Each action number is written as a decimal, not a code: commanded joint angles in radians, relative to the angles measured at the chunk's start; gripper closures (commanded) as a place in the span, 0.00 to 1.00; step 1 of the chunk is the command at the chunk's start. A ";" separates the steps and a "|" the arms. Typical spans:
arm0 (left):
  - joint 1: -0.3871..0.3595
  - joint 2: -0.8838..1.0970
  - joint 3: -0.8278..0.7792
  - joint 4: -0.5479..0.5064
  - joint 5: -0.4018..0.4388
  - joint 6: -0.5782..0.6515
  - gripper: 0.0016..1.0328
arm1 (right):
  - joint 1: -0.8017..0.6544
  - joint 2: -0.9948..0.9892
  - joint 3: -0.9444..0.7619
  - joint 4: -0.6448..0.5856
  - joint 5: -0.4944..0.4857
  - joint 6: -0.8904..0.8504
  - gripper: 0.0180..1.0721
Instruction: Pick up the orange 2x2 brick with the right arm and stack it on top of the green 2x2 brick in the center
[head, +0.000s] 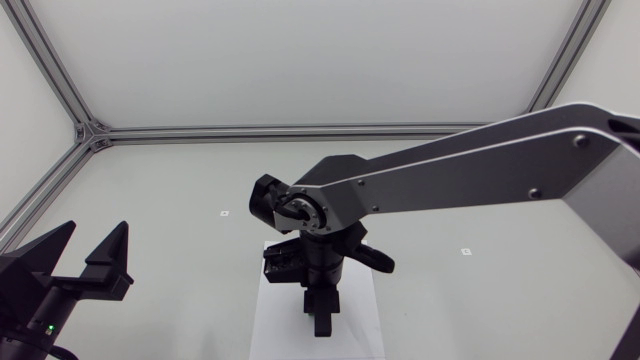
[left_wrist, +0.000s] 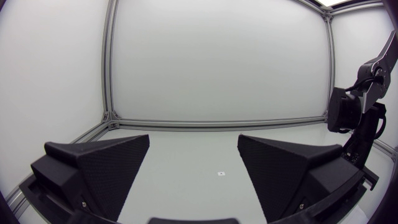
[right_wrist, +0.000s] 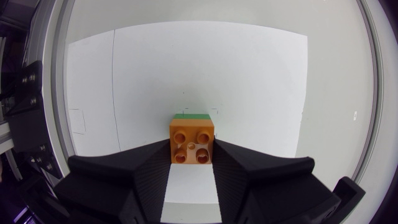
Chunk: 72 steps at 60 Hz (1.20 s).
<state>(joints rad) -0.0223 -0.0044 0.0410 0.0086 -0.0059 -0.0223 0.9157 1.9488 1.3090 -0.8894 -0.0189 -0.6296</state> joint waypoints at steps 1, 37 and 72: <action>0.002 -0.008 -0.041 -0.013 0.004 0.013 0.04 | 0.009 0.044 -0.016 -0.039 -0.004 -0.009 0.92; 0.002 -0.008 -0.041 -0.015 0.004 0.013 0.04 | 0.002 0.025 0.007 0.003 -0.015 -0.007 0.92; 0.002 -0.008 -0.041 -0.015 0.004 0.013 0.04 | 0.000 0.001 0.006 0.035 -0.010 -0.004 0.92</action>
<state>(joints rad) -0.0227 -0.0044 0.0410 0.0090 -0.0055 -0.0219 0.9154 1.9507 1.3148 -0.8635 -0.0292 -0.6292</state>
